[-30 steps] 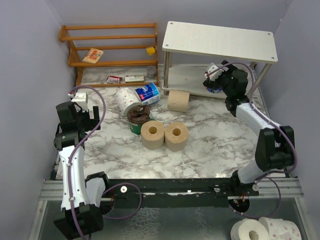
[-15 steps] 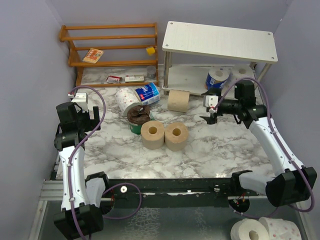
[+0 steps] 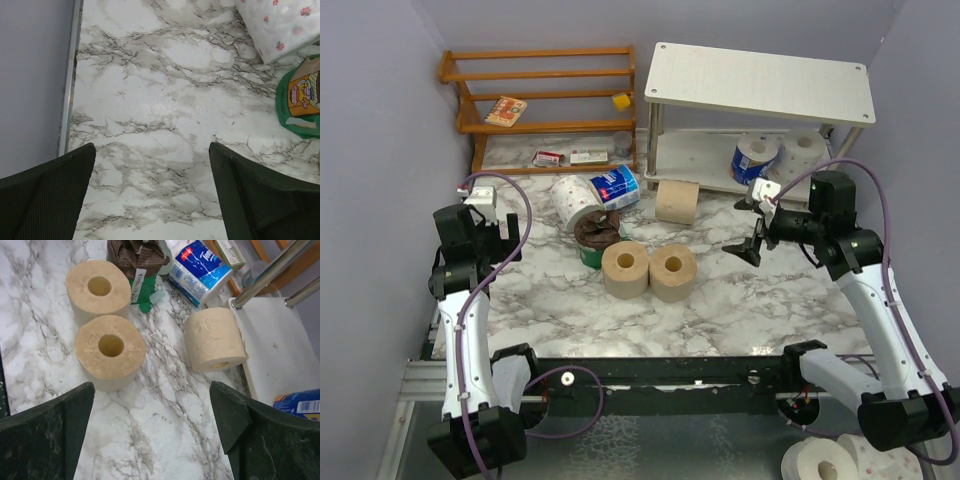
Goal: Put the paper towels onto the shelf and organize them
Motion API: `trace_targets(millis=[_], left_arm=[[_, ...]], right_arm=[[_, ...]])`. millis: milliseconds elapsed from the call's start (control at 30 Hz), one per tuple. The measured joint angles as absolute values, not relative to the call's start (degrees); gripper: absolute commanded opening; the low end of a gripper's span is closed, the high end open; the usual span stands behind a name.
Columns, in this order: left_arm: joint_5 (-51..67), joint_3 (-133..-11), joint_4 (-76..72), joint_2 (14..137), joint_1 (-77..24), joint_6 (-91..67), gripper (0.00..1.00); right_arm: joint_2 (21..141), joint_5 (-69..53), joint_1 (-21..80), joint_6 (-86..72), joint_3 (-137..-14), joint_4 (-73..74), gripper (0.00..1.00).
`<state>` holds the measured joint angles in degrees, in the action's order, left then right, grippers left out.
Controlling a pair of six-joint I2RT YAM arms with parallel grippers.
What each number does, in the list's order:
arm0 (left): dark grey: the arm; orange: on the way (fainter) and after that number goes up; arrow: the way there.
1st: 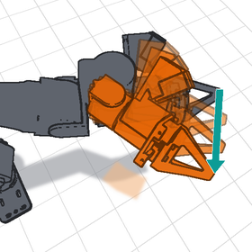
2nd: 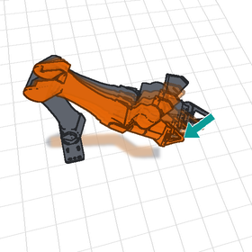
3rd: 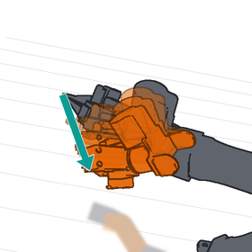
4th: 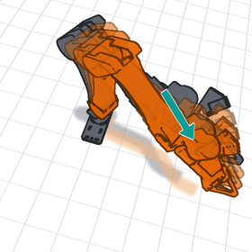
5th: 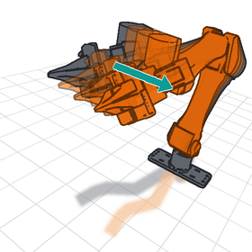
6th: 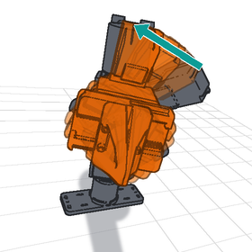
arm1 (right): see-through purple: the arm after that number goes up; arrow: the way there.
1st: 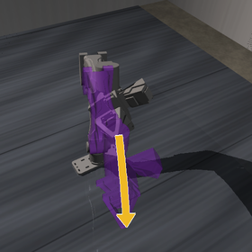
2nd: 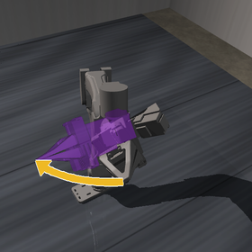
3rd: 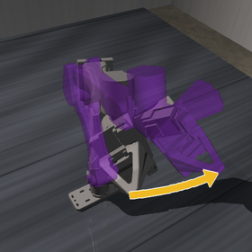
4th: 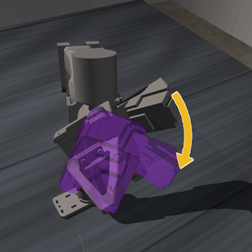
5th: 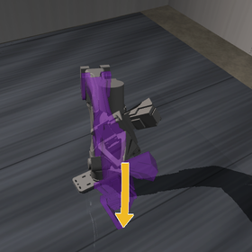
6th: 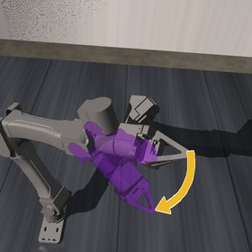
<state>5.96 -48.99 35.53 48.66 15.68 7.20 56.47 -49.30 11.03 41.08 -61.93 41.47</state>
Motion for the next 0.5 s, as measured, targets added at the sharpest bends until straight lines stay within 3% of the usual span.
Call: trace_targets(millis=[133,267,500], left_arm=[[6.0,-49.0,35.5,48.9,15.7,7.2,0.99],[6.0,-49.0,35.5,49.3,15.7,7.2,0.99],[5.9,-48.9,35.4,50.6,15.7,7.2,0.99]], right_arm=[[57.1,-50.5,11.0,38.5,-63.4,43.8,0.98],[62.6,-54.6,11.2,46.7,-69.7,57.6,0.84],[67.8,-46.0,18.9,48.3,-69.4,64.3,0.85]])
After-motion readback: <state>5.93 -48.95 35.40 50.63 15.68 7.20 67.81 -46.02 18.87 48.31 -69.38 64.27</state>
